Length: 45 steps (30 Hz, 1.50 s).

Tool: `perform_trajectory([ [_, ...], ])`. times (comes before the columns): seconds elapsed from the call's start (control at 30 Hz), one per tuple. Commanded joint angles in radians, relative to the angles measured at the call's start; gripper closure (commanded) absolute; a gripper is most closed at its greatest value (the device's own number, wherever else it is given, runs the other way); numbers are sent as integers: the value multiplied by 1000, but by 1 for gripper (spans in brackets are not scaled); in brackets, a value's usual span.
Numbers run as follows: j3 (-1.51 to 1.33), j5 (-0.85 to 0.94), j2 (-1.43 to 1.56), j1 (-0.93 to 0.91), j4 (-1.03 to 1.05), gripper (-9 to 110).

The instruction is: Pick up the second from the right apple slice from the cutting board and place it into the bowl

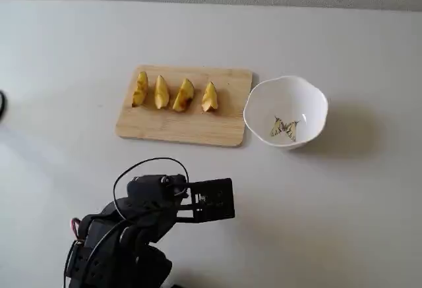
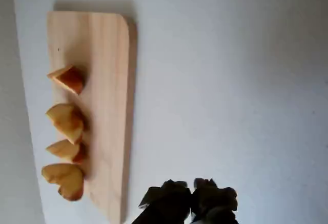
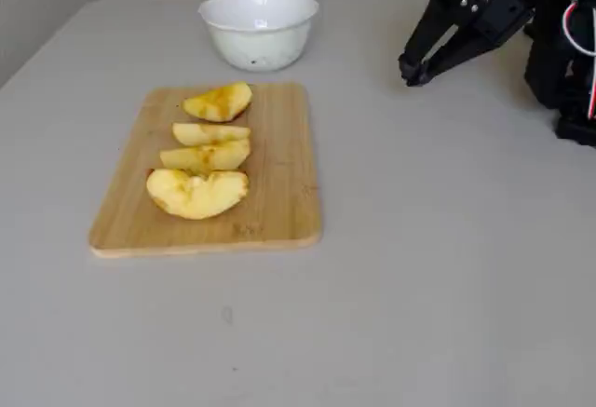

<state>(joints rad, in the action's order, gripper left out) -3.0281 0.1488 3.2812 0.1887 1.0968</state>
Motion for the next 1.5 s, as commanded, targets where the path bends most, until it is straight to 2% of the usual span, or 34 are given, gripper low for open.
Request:
perform_trajectory([
  [0.0,5,-5,11,0,-18,101],
  [0.6,3,35,11,38,-20,101],
  [0.83,-35,6,11,43,-166,101],
  [1.0,43,238,6,41,-204,102],
  [1.07,132,402,-94,101,-179,101],
  [1.13,281,457,-322,138,-181,99],
  [1.27,790,485,-936,138,-57,96],
  [1.47,1364,540,-1440,195,178,80],
])
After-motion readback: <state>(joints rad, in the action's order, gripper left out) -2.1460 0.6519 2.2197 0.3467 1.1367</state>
